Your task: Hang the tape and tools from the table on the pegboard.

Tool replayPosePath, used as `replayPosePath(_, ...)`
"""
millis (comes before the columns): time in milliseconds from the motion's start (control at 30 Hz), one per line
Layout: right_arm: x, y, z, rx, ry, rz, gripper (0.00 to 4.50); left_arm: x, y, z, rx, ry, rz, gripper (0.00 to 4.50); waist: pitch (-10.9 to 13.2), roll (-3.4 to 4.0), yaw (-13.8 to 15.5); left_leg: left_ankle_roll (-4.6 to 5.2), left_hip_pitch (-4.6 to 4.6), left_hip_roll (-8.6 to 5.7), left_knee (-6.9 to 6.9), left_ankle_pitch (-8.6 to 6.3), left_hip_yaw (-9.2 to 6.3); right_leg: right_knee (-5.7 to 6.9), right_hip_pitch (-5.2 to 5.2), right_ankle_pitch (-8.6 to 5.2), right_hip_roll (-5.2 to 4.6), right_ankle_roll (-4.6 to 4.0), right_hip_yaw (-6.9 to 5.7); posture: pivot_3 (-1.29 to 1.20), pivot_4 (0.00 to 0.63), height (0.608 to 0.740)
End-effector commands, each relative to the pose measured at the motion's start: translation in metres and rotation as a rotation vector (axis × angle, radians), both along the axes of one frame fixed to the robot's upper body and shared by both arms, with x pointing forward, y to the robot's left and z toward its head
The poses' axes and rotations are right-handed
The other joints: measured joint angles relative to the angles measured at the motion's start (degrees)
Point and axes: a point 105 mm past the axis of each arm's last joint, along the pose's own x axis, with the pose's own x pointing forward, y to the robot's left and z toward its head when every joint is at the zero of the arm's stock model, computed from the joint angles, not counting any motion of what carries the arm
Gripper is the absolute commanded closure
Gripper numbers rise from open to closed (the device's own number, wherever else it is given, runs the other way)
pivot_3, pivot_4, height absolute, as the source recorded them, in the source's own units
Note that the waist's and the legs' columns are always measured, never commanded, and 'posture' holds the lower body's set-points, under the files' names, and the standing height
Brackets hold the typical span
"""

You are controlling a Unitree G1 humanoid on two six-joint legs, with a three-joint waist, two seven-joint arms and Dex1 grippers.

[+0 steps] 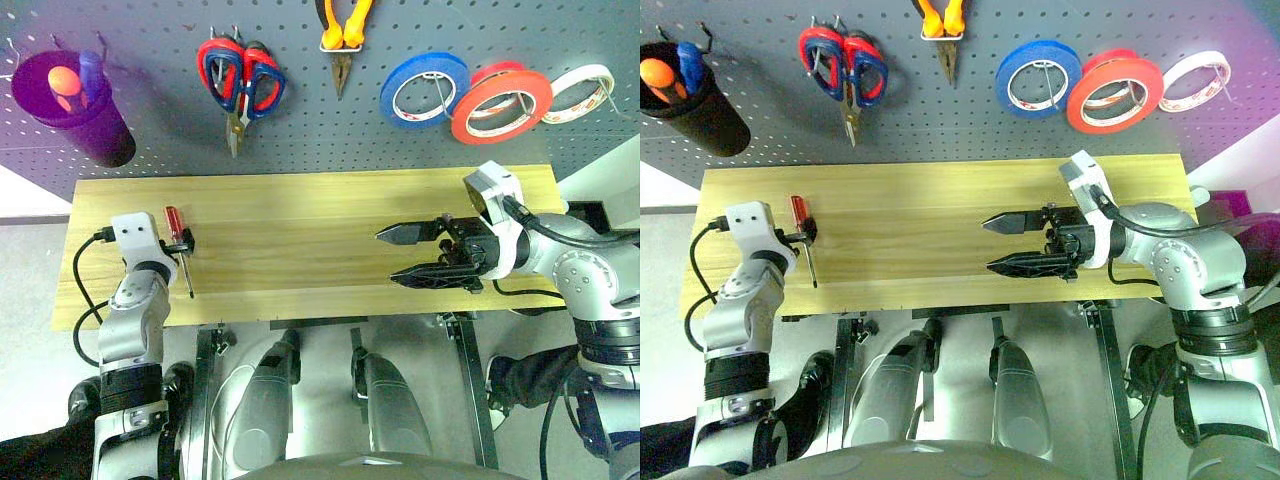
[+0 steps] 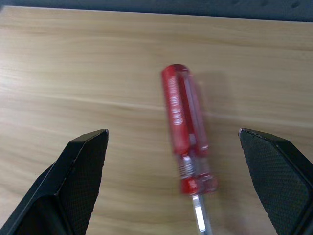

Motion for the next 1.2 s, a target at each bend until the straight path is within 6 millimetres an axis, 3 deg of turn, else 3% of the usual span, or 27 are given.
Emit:
replayPosePath(33, -0.01, 0.0, 0.0, -0.064, -0.073, 0.051, 0.59, 0.0, 0.004, -0.01, 0.015, 0.051, 0.034, 0.04, 0.4, -0.06, 0.0, 0.0, 0.0, 0.0, -0.02, 0.0, 0.0, 0.0, -0.02, 0.0, 0.0, 0.0, 0.0, 0.0, 0.54, 0.74)
replayPosePath(667, -0.007, 0.003, 0.007, -0.052, -0.112, 0.05, 0.59, 0.02, -0.005, -0.015, 0.009, 0.086, 0.029, 0.04, 0.7, 0.02, 0.1, -0.05, 0.0, 0.0, -0.14, 0.02, 0.0, -0.05, -0.05, 0.0, -0.04, 0.0, -0.01, -0.01, 0.556, 0.74)
replayPosePath(767, -0.004, 0.002, 0.007, -0.049, -0.108, 0.031, 0.59, 0.022, -0.007, -0.015, 0.019, 0.089, 0.024, 0.58, 0.7, 0.03, 0.0, -0.05, 0.0, 0.0, -0.16, 0.01, 0.01, -0.1, -0.04, 0.0, -0.06, 0.0, -0.01, -0.01, 0.555, 0.74)
replayPosePath(1067, -0.002, 0.0, 0.006, -0.054, -0.117, 0.016, 0.59, 0.02, -0.011, -0.013, 0.042, 0.076, 0.012, 3.48, 0.7, 0.03, -0.2, -0.06, 0.0, 0.01, -0.24, 0.01, 0.01, -0.15, -0.07, 0.0, -0.07, 0.0, 0.0, -0.02, 0.533, 0.74)
replayPosePath(1200, -0.001, -0.001, 0.006, -0.056, -0.121, 0.015, 0.59, 0.018, -0.009, -0.013, 0.036, 0.078, 0.02, 3.58, 0.7, 0.03, -0.1, -0.06, 0.0, 0.01, -0.27, 0.01, 0.02, -0.19, -0.08, 0.0, -0.07, 0.0, -0.01, -0.01, 0.525, 0.74)
